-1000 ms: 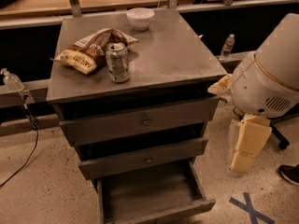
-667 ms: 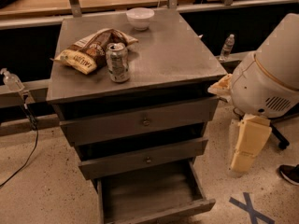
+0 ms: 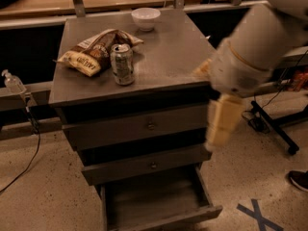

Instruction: Pick 7up can from bottom drawer and place on counter

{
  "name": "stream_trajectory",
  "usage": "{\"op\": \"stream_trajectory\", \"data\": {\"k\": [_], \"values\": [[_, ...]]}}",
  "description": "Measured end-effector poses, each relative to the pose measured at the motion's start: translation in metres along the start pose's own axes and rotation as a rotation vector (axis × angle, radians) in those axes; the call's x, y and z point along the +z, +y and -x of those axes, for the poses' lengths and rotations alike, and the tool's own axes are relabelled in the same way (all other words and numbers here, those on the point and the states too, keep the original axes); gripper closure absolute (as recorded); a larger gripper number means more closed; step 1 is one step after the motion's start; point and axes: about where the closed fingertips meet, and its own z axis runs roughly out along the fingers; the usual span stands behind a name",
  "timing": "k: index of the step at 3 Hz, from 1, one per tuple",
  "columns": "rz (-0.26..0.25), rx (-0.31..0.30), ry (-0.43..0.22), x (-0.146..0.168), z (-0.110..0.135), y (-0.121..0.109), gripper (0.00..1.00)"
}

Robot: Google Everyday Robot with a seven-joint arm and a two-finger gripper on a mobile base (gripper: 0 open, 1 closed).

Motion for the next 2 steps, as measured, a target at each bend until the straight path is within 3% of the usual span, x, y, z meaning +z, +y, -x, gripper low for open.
{"op": "stream_trajectory", "data": {"k": [1, 2], "values": [[-0.061, -0.152, -0.068, 0.001, 0.065, -0.073, 0.0], [-0.123, -0.245, -0.154, -0.001, 0.127, -0.132, 0.0]]}}
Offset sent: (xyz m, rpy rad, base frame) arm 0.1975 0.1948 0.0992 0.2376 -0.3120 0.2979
